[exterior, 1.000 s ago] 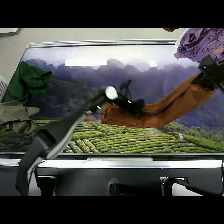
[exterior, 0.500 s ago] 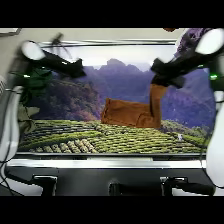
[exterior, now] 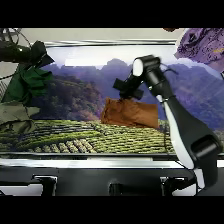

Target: Fold the clothes and pants, and hang the long-sleeved shirts on hangers.

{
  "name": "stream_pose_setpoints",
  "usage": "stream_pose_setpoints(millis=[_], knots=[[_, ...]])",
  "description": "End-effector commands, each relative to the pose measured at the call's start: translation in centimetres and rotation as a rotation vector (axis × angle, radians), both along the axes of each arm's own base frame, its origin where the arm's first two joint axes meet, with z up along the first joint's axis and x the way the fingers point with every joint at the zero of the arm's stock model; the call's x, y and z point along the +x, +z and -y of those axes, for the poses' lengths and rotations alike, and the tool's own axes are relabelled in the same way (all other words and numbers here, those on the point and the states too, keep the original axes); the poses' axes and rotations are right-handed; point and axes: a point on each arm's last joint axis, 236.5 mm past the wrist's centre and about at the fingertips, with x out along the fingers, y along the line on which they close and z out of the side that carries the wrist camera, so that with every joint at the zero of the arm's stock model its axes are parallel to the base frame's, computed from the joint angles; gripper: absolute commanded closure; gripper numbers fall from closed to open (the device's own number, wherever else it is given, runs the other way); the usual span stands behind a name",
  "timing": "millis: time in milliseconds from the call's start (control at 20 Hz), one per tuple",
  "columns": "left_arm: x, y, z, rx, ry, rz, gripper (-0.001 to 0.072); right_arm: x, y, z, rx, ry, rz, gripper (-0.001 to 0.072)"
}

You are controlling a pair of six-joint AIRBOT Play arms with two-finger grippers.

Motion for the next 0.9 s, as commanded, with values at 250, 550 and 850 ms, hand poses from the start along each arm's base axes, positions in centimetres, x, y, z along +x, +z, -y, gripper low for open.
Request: stream_pose_setpoints(millis=[250,550,850], knots=[[-0.1,0.4,-0.5,0.007,0.004,0.013,0.0691,0.4,-6.7,-2.7,0.000,-0.059,-0.091,0.0689],[0.0,0.4,-0.5,0.007,0.004,0.013,0.0692,0.4,-6.2,-4.7,0.072,0.031,-0.069,0.0520],[0.0,0.4,-0.5,0.007,0.004,0.014,0.0692,0.6,1.8,-4.6,0.183,0.233,0.102,0.0083]])
